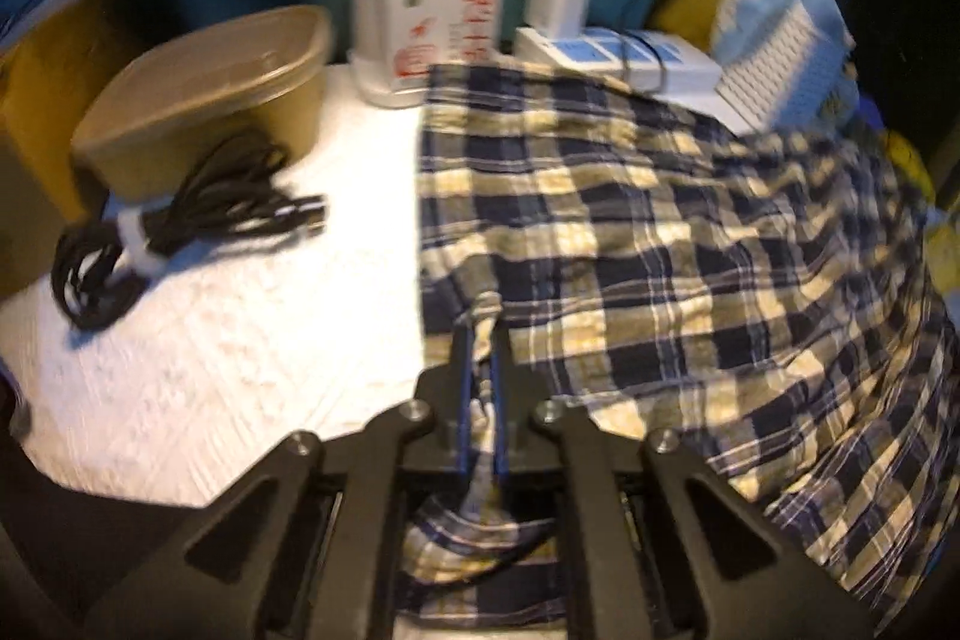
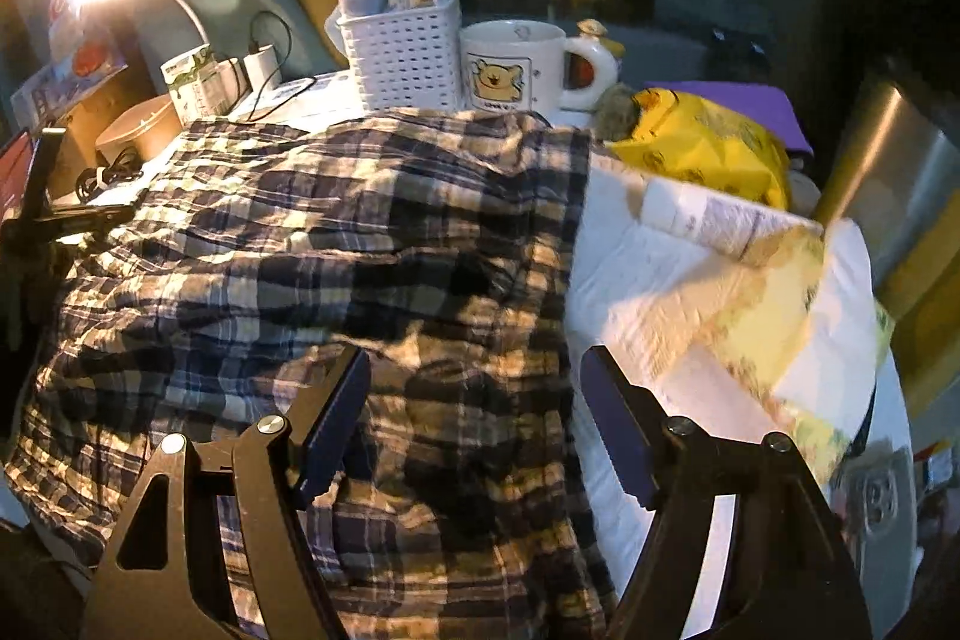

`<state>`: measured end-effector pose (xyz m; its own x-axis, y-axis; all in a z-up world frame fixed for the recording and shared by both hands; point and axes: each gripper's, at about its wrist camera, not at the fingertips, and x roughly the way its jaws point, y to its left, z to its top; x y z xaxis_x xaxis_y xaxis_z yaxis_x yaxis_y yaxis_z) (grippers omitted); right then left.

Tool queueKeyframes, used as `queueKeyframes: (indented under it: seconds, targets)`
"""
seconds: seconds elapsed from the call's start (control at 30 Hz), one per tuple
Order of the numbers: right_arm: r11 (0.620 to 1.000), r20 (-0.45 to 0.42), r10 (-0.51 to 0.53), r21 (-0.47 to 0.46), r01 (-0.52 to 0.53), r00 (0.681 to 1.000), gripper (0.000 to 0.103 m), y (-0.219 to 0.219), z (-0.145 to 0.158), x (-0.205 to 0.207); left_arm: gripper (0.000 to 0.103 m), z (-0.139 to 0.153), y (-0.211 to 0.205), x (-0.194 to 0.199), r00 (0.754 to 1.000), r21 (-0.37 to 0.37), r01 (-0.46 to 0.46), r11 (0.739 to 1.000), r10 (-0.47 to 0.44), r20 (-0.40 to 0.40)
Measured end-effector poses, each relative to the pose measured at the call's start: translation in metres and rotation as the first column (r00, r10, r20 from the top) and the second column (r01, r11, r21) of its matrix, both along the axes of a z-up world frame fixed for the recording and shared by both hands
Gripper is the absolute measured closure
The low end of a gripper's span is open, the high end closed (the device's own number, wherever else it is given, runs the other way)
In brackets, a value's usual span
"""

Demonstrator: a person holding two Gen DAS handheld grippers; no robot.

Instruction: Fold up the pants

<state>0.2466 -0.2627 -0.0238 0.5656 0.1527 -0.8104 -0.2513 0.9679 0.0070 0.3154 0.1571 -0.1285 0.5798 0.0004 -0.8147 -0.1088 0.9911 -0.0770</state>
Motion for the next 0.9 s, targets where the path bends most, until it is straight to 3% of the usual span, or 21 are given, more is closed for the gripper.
queueKeyframes:
  seconds: [0.07,0.13,0.23,0.5,0.57,0.63,0.8,0.9]
  targets:
    - [1.000,-0.008,-0.016,0.006,0.016,1.000,0.027,-0.005,-0.002,-0.003,0.099,0.001,0.010,-0.007,0.998,-0.003,-0.057,0.998,0.057,0.021]
    - [1.000,-0.012,-0.024,0.012,0.024,1.000,0.027,-0.008,-0.003,-0.007,0.097,0.002,0.020,-0.013,0.997,-0.098,-0.068,0.993,0.071,0.026]
    - [1.000,-0.007,-0.021,0.019,0.021,1.000,0.027,-0.007,-0.002,-0.013,0.092,0.009,0.029,-0.015,0.995,-0.147,-0.101,0.984,0.102,0.003]
    - [1.000,-0.002,-0.015,-0.005,0.015,1.000,0.027,-0.008,-0.001,-0.031,0.083,0.054,0.028,-0.058,0.987,-0.098,-0.108,0.989,0.118,0.110]
    - [1.000,-0.008,-0.028,-0.012,0.028,1.000,0.027,-0.014,-0.002,-0.038,0.077,0.062,0.026,-0.076,0.986,-0.101,-0.102,0.990,0.114,0.118]
    - [0.999,-0.010,-0.046,-0.018,0.046,0.999,0.027,-0.021,-0.002,-0.047,0.060,0.063,0.022,-0.087,0.987,-0.107,-0.093,0.990,0.106,0.122]
    - [0.997,-0.001,-0.071,-0.036,0.071,0.997,0.027,-0.034,0.001,-0.068,0.039,0.052,0.002,-0.129,0.993,-0.152,-0.054,0.987,0.068,0.091]
    - [0.996,0.004,-0.072,-0.046,0.072,0.997,0.027,-0.038,0.003,-0.080,0.034,0.047,-0.013,-0.154,0.995,-0.177,-0.030,0.984,0.046,0.086]
